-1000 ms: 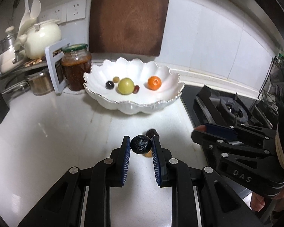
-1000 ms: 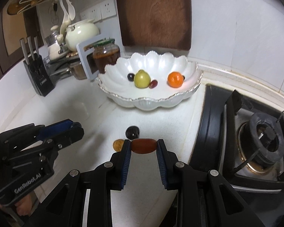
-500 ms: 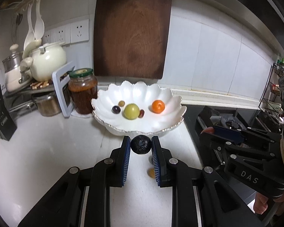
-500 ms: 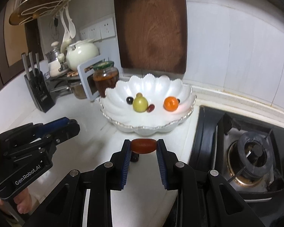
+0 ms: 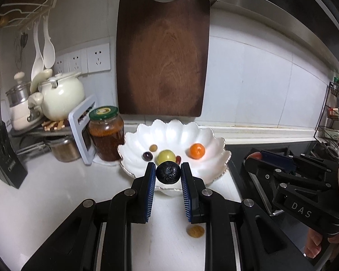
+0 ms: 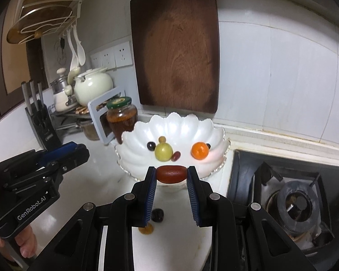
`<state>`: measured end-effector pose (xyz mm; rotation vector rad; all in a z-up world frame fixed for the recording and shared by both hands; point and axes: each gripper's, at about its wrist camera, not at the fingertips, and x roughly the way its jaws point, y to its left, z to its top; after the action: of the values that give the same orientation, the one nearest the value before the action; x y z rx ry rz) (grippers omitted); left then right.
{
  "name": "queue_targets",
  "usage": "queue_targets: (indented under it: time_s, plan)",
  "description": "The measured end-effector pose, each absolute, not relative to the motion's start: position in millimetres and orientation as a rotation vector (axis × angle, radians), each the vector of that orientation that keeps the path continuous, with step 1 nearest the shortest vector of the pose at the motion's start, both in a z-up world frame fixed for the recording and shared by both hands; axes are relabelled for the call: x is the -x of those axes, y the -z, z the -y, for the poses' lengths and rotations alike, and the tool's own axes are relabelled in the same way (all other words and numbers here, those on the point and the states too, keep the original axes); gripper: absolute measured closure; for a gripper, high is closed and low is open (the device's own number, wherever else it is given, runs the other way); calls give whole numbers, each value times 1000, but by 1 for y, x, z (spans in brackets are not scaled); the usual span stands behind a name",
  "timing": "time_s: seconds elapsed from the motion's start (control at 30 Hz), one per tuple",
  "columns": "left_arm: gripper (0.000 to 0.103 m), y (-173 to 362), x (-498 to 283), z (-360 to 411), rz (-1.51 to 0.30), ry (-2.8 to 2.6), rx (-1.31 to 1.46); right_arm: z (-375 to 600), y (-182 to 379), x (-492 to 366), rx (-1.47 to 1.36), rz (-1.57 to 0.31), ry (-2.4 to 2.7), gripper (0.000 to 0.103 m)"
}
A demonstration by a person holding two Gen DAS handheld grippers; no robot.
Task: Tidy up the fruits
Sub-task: 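Carry the blueberry and red date up over the white bowl with both tools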
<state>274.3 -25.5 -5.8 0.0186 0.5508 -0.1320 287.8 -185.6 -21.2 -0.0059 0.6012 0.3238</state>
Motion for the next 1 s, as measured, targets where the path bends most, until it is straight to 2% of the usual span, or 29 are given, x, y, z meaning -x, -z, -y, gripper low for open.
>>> queue_targets:
  time_s: [0.5,1.0]
  plan:
    - [80,7,-322,19,-578,114,-41,173,16,-330,18,-601,-300,74]
    - [80,46,-386,14,-738,130,-25,167,47,-387,13,-724,-254,74]
